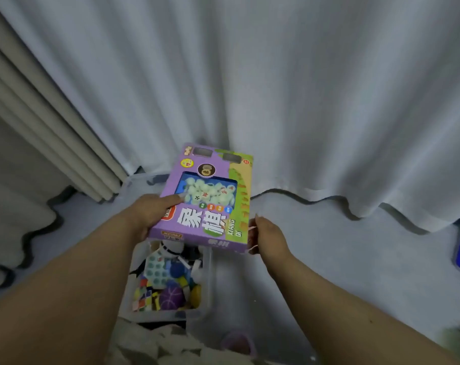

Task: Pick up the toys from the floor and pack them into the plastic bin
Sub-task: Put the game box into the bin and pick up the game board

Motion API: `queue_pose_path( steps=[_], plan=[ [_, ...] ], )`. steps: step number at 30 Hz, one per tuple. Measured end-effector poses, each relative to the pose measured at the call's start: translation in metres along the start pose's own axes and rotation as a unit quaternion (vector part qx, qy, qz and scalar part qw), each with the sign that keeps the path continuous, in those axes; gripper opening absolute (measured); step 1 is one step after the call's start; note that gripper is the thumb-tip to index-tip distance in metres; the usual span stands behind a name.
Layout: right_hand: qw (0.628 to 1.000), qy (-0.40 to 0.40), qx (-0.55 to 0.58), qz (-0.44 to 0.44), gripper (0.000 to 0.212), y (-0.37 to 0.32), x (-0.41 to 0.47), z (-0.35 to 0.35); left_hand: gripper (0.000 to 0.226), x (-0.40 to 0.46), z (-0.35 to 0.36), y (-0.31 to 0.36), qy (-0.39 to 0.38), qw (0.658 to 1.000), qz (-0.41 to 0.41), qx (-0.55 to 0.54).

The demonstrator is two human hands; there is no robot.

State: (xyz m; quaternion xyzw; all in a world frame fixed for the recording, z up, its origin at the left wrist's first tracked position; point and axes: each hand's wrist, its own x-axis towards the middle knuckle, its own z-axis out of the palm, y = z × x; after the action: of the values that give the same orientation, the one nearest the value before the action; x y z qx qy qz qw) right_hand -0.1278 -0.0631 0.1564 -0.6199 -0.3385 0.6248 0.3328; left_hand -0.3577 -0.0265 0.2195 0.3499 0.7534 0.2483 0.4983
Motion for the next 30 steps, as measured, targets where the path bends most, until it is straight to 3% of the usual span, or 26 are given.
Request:
queue_pose_path(
  steps=[2,3,7,10,13,16,18,22,24,27,30],
  plan=[
    [0.999,-0.034,-0.016,0.014,0.023,0.004,0.000,0.025,0.026,-0.009,-0.027,-0.016,0.060,0.997,-0.007,-0.040],
    [0.996,-0.053,-0.076,0.017,0.016,0.012,0.001,0.036,0.026,-0.011,-0.038,-0.025,0.098,0.994,-0.011,-0.056],
    [0.952,-0.107,-0.284,0.032,0.050,0.038,-0.004,0.072,0.039,-0.009,-0.072,-0.057,0.223,0.974,-0.037,-0.001],
    [0.942,-0.084,-0.325,0.025,0.049,0.048,0.000,0.084,0.038,-0.006,-0.075,-0.066,0.227,0.970,-0.055,0.065],
    [0.954,-0.064,-0.287,0.058,0.049,0.053,0.009,0.084,0.037,0.007,-0.064,-0.069,0.187,0.975,-0.068,0.097],
    [0.963,-0.072,-0.248,0.075,0.029,0.057,0.019,0.084,0.040,0.025,-0.045,-0.066,0.147,0.983,-0.076,0.074],
    [0.970,-0.067,-0.218,0.081,0.028,0.060,0.025,0.087,0.040,0.037,-0.035,-0.067,0.107,0.983,-0.082,0.126],
    [0.985,-0.033,-0.094,0.142,0.033,0.070,0.032,0.094,0.070,0.059,-0.035,-0.082,0.125,0.945,-0.121,0.277],
    [0.987,0.010,-0.021,0.160,0.034,0.076,0.034,0.093,0.071,0.052,-0.033,-0.080,0.136,0.914,-0.126,0.361],
    [0.981,0.086,0.042,0.170,0.044,0.078,0.038,0.077,0.071,0.051,-0.030,-0.077,0.131,0.903,-0.125,0.389],
    [0.972,0.118,0.076,0.190,0.039,0.077,0.039,0.055,0.077,0.055,-0.026,-0.075,0.110,0.912,-0.123,0.375]
  ],
)
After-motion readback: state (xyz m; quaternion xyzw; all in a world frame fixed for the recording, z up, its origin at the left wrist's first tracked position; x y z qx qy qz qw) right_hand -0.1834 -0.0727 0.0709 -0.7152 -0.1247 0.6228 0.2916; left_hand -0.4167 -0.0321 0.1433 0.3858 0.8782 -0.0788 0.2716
